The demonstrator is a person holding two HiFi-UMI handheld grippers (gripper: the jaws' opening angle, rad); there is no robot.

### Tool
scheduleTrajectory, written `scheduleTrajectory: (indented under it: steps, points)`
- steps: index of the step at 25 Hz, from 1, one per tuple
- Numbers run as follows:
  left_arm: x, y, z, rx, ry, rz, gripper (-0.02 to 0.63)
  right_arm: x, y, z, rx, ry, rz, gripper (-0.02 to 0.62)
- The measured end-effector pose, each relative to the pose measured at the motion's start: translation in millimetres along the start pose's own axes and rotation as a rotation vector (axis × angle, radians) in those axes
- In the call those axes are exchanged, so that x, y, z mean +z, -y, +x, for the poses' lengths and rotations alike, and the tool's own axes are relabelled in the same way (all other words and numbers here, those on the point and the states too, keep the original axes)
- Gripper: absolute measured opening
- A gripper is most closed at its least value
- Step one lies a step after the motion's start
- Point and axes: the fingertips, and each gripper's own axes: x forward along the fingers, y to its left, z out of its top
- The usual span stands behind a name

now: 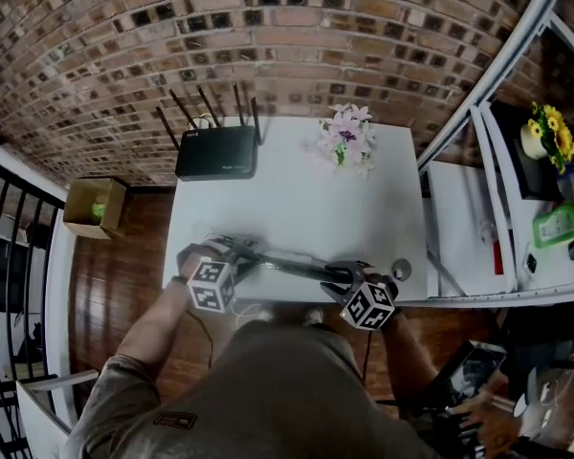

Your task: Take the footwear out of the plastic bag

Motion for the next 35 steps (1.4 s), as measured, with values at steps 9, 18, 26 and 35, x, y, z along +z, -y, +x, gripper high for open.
scheduleTrajectory:
  steps: [9, 18, 26, 35]
  points:
    - [-2.5, 0.6, -2.0, -0.006, 0.005, -0.003, 0.031, 16.9, 0.9, 16.7, 0.009, -0.034, -0.039, 0.147]
    - [-19.6, -4.2, -4.5, 0.018, -0.012, -0.043, 0.003, 1.2, 7.0, -4.0, -0.043, -0.037, -0.024, 0.135]
    - [-32.0, -7.4, -1.6, 0.024, -0.028, -0.059, 0.003, -15.6, 18.5, -30.5, -0.104, -0.054, 0.017, 0.130]
    - [-39.9, -11.8, 1.1, 0.070, -0.042, -0.095, 0.003, -38.1, 49.5, -69.0, -0.266, -0.042, 0.120, 0.129]
